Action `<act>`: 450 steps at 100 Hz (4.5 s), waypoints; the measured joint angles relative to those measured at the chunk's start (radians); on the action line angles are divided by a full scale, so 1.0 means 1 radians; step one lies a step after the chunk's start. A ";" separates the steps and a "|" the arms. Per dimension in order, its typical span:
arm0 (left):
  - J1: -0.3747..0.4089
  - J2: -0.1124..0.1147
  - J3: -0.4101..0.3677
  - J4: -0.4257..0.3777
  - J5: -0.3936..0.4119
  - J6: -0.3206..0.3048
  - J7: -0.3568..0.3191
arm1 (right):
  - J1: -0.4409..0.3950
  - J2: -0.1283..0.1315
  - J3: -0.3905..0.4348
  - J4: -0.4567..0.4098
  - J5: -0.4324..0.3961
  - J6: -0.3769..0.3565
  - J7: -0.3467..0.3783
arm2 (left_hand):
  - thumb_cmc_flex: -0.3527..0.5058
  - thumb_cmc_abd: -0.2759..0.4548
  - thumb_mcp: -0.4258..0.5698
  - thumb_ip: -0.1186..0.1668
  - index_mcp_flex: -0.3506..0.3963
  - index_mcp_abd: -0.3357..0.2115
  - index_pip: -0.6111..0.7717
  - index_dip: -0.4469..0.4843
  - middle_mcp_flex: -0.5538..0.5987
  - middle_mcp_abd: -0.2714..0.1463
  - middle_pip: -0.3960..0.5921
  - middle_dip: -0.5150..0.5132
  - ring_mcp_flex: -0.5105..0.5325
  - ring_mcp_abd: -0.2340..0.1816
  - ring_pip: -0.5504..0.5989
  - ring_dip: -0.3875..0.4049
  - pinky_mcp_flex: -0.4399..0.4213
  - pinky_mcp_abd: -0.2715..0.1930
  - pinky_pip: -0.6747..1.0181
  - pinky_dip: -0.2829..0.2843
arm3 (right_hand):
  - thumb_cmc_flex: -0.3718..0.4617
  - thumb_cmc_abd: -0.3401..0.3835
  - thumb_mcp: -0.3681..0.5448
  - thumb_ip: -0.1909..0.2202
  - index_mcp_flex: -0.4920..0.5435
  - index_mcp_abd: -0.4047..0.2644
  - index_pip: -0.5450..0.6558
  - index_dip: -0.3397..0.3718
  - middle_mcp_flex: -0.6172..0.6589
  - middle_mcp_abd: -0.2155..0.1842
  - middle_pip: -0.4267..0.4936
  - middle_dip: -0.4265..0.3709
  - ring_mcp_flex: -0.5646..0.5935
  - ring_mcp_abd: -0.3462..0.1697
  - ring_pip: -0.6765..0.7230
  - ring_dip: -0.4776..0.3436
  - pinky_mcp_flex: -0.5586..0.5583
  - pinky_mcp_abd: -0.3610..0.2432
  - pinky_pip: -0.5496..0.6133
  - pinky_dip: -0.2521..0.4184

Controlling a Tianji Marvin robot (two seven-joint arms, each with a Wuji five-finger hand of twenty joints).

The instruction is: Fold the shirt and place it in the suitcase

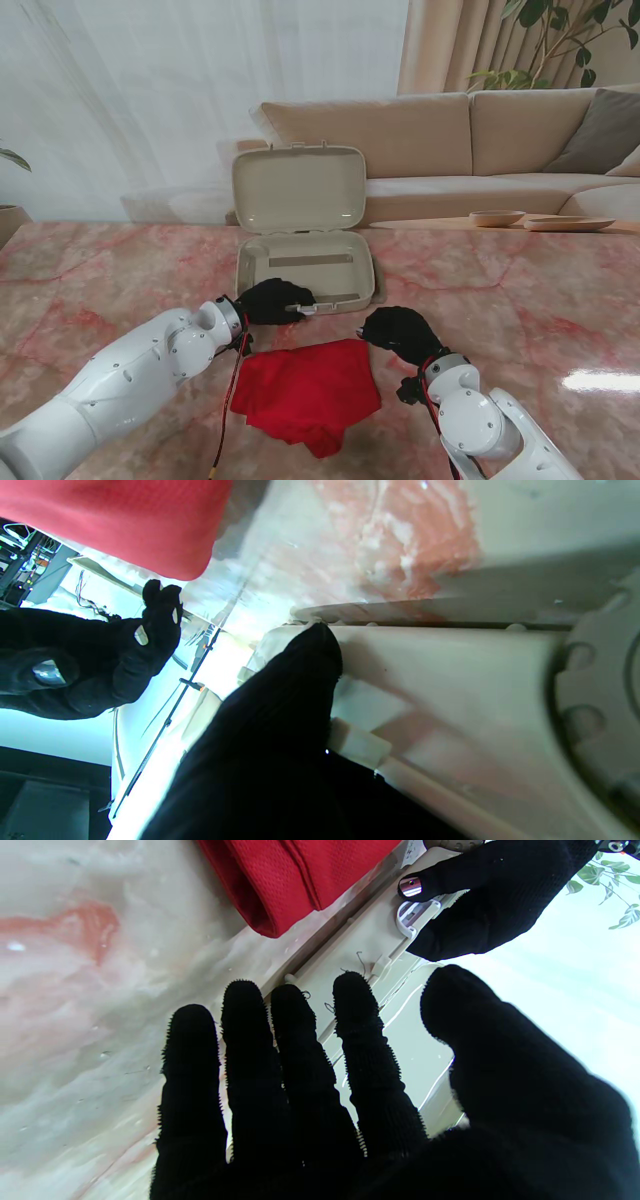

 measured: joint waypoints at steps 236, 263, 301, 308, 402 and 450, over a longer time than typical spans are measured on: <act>0.026 0.024 -0.051 -0.049 0.062 -0.011 -0.007 | 0.029 -0.003 -0.016 0.039 0.005 0.018 -0.004 | -0.230 -0.066 0.115 0.051 -0.060 -0.130 -0.218 -0.170 -0.190 0.030 -0.146 -0.266 -0.168 -0.006 -0.301 -0.424 -0.175 0.040 -0.158 -0.045 | 0.111 -0.050 0.044 0.000 -0.032 0.000 0.223 -0.151 0.000 0.000 0.013 0.000 -0.001 0.000 0.010 0.000 0.007 -0.001 0.000 0.000; 0.027 0.024 -0.063 -0.055 0.060 -0.011 -0.011 | 0.030 -0.003 -0.017 0.040 0.006 0.020 -0.004 | -0.273 -0.066 0.044 0.051 -0.095 -0.130 -0.282 -0.182 -0.243 0.049 -0.185 -0.289 -0.216 0.005 -0.340 -0.451 -0.200 0.043 -0.194 -0.046 | 0.111 -0.059 0.044 -0.020 -0.032 0.000 0.230 -0.152 0.014 0.000 0.013 0.000 -0.001 0.000 0.010 0.000 0.007 -0.001 0.000 0.000; 0.049 0.025 -0.106 -0.086 0.064 -0.001 -0.005 | 0.033 -0.004 -0.018 0.045 0.007 0.020 -0.004 | -0.273 -0.026 -0.091 0.054 -0.120 -0.130 -0.327 -0.184 -0.278 0.069 -0.204 -0.301 -0.280 0.026 -0.388 -0.499 -0.238 0.046 -0.275 -0.105 | 0.110 -0.059 0.044 -0.021 -0.032 0.000 0.230 -0.163 0.014 0.000 0.013 0.000 -0.001 0.000 0.010 0.000 0.007 -0.001 0.000 0.000; 0.062 0.026 -0.128 -0.107 0.069 0.008 -0.005 | 0.034 -0.004 -0.018 0.048 0.007 0.019 -0.005 | -0.273 -0.015 -0.104 0.054 -0.120 -0.130 -0.327 -0.184 -0.278 0.069 -0.204 -0.301 -0.280 0.028 -0.388 -0.504 -0.247 0.040 -0.276 -0.115 | 0.110 -0.059 0.044 -0.021 -0.032 0.000 0.230 -0.163 0.014 0.000 0.013 0.000 -0.001 0.000 0.010 0.000 0.007 -0.001 0.000 0.000; 0.623 0.083 -0.499 -0.910 0.115 0.418 -0.165 | -0.113 0.026 0.031 -0.139 -0.338 -0.091 -0.065 | -0.317 0.171 -0.438 0.092 -0.053 -0.007 -0.464 -0.179 -0.242 0.130 -0.267 -0.305 -0.279 0.068 -0.390 -0.456 -0.249 0.036 -0.300 -0.057 | -0.123 -0.212 0.117 -0.021 -0.055 0.025 -0.226 0.134 -0.105 0.000 -0.023 -0.014 -0.063 -0.010 -0.030 -0.016 -0.030 -0.018 -0.029 -0.001; 0.674 0.077 -0.427 -0.907 0.181 0.478 -0.117 | -0.175 0.035 -0.056 -0.198 -0.451 -0.062 -0.143 | -0.317 0.154 -0.439 0.092 -0.053 0.042 -0.477 -0.171 -0.241 0.128 -0.264 -0.279 -0.252 0.068 -0.364 -0.426 -0.236 0.040 -0.276 -0.030 | -0.169 -0.207 0.079 -0.022 -0.143 0.087 -0.319 0.097 -0.242 0.025 -0.070 -0.037 -0.190 -0.010 -0.088 -0.042 -0.102 -0.041 -0.123 -0.024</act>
